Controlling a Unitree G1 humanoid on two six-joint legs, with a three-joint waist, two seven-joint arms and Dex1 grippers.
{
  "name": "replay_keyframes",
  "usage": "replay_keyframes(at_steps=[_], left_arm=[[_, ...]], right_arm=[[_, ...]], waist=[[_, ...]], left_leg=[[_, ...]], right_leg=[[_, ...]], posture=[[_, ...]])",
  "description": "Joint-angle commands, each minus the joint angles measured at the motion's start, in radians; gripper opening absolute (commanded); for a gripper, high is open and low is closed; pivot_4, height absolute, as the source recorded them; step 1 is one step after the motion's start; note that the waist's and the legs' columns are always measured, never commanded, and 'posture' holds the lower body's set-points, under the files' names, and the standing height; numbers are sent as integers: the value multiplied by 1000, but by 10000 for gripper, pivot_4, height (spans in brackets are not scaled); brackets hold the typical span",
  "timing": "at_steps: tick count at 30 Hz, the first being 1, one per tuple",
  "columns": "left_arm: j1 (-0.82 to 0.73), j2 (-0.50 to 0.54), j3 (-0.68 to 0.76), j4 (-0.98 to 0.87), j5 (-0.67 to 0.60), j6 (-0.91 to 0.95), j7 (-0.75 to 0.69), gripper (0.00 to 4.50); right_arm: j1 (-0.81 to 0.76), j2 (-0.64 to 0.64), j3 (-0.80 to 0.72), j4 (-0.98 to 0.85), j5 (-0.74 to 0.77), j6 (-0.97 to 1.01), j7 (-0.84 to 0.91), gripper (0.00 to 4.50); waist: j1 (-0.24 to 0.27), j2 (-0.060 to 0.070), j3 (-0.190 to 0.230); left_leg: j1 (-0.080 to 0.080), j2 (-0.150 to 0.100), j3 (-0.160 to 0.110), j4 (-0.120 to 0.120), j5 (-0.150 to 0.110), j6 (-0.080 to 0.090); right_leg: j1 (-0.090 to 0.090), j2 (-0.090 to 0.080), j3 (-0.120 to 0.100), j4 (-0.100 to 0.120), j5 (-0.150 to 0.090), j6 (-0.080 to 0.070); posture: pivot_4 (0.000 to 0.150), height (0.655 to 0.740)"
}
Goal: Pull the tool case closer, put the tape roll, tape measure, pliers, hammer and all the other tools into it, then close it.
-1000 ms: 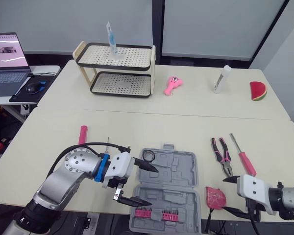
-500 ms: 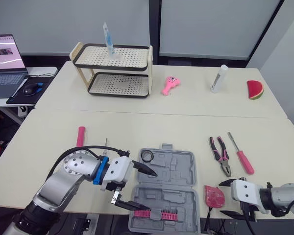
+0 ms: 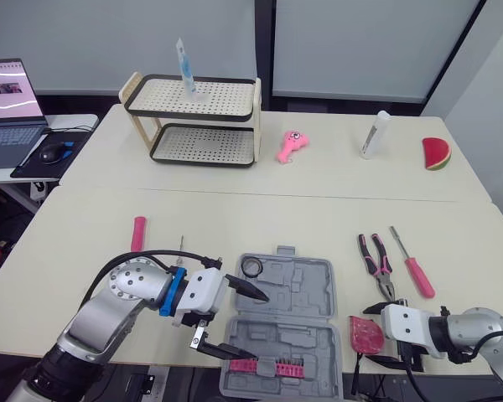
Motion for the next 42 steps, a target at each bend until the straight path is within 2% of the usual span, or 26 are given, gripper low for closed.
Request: replay_keyframes(at_steps=[1, 3, 4, 8, 13, 16, 22, 25, 29, 34, 42], left_arm=[[9, -13, -22, 14, 18, -34, -2, 45000], [9, -18, -29, 25, 26, -46, 0, 45000], [10, -22, -32, 31, 30, -52, 1, 45000], [12, -34, -36, 53, 43, -62, 14, 45000], [7, -38, -11, 76, 39, -32, 52, 45000], [-3, -37, 6, 91, 45, -21, 87, 45000], [-6, 7, 69, 75, 29, 55, 145, 45000], [-21, 21, 84, 55, 34, 76, 160, 45000], [-62, 20, 87, 16, 15, 142, 190, 45000], [-115, 24, 77, -23, 2, 227, 209, 45000], [-135, 7, 61, -51, 11, 282, 233, 45000]], right_arm=[[-11, 9, 10, -14, -4, 17, -3, 39300], [-15, 8, 14, -14, -6, 23, -4, 32252], [-16, 7, 13, -14, -7, 25, -4, 30982], [-23, -3, -5, -37, 4, 48, 2, 30992], [-43, -65, -77, -191, 53, 194, 29, 30992], [-129, -123, -74, -308, 79, 347, 64, 30992], [-434, -152, 86, -404, 88, 621, 123, 30992], [-647, -105, 231, -372, 67, 747, 161, 30992], [-817, -41, 393, -306, 31, 818, 188, 30992], [-921, 29, 525, -184, -33, 807, 187, 30992], [-971, 125, 608, -40, -99, 758, 179, 30992]], waist=[[0, 0, 0], [0, 0, 0], [0, 0, 0], [0, 0, 0], [-1, 2, 1], [-3, 3, 2], [0, 2, 4], [-1, 3, 8], [3, 3, 8], [2, 3, 8], [-1, 3, 8]], left_leg=[[0, 0, 0, 0, 0, 0], [0, 0, 0, 0, 0, 0], [0, 0, 0, 0, 0, 0], [0, 0, 0, 0, 0, 0], [0, 0, 0, 0, 0, 0], [0, 0, 0, 0, 0, 0], [-2, 0, -2, -1, 0, 0], [-7, 0, -1, -1, 0, 0], [-11, -1, -1, -1, 0, 0], [-17, -1, -2, 0, 0, 0], [-16, -1, -3, 1, 0, 0]], right_leg=[[0, 0, 0, 0, 0, 0], [0, 0, 0, 0, 0, 0], [0, 0, 0, 0, 0, 0], [0, 0, 0, 0, 0, 0], [0, 0, 0, 0, 0, 0], [0, 0, 0, 0, 0, 0], [-3, 1, 0, -1, 0, 0], [-8, -1, -1, -1, 0, 0], [-13, -1, -1, 0, 1, 0], [-16, -2, -4, 0, 2, 0], [-16, -2, -4, 2, 2, 0]], posture=[[1500, 7350], [1500, 7350], [1500, 7350], [1500, 7350], [1500, 7350], [1500, 7350], [1500, 7350], [1500, 7350], [1500, 7350], [1500, 7350], [1500, 7350]])
